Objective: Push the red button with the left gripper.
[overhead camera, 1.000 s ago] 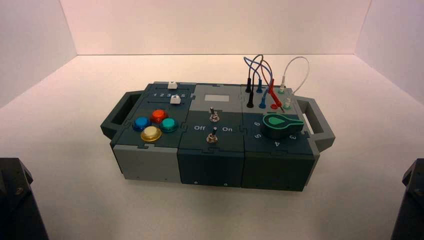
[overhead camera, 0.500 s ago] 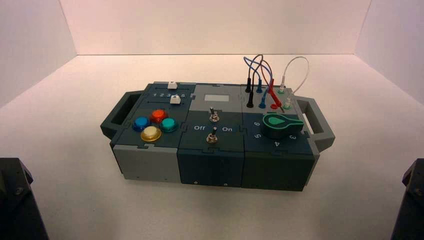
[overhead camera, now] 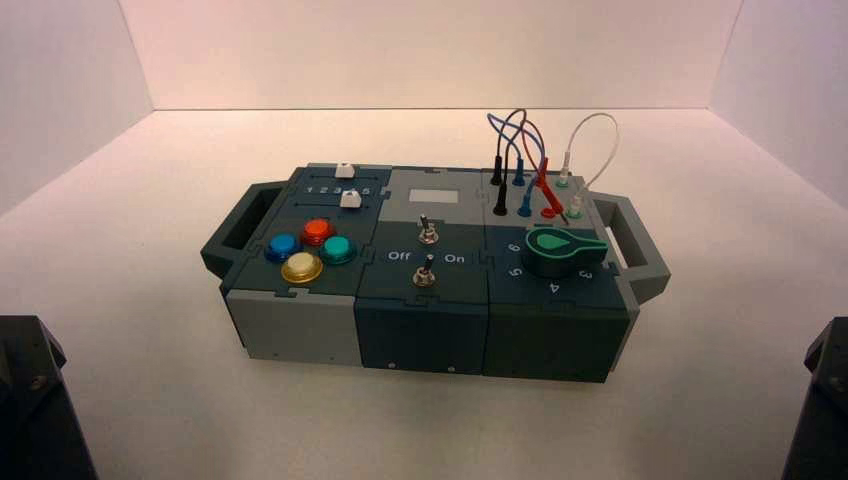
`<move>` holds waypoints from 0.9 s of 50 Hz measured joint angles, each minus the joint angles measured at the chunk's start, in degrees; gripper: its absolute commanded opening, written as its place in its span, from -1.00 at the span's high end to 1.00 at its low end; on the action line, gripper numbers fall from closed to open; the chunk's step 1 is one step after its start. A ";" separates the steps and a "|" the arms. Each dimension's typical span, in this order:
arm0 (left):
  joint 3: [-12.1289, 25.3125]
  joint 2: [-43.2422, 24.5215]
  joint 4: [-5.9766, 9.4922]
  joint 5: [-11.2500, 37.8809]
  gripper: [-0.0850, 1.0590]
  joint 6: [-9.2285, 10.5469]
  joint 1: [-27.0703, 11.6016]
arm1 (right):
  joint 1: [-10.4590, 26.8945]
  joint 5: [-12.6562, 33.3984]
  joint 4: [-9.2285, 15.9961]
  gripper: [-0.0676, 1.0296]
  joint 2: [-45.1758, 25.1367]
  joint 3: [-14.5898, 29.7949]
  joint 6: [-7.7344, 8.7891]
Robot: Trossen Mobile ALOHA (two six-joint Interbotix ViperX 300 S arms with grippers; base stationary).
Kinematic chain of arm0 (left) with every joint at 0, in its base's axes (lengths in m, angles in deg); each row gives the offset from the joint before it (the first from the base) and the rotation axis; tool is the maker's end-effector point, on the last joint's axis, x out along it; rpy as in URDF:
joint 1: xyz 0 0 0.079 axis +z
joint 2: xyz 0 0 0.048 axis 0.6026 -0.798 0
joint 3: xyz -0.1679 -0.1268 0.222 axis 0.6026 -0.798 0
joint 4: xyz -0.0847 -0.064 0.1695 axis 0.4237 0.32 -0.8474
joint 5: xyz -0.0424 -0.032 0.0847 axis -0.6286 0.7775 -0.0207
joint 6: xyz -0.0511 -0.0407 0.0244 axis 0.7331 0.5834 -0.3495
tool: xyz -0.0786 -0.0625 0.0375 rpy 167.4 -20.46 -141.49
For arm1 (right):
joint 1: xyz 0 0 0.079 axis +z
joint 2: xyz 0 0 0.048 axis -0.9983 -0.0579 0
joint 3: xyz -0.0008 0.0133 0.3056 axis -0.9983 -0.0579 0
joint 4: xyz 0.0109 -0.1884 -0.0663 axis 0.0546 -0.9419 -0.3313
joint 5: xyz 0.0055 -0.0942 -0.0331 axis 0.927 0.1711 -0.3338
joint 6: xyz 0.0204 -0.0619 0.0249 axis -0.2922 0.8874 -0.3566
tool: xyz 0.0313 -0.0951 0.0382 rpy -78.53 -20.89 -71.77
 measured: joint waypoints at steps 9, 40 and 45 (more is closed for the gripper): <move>-1.14 -1.49 0.09 0.00 0.91 -0.09 -2.37 | 3.08 0.35 0.35 0.92 -1.23 -0.09 0.09; -3.43 -12.92 2.02 -7.29 0.91 0.53 -8.00 | 8.17 0.44 0.44 0.92 -11.60 1.76 0.70; -3.96 -15.82 2.64 -8.79 0.91 0.88 -9.49 | 9.49 0.35 0.44 0.92 -13.54 2.37 0.70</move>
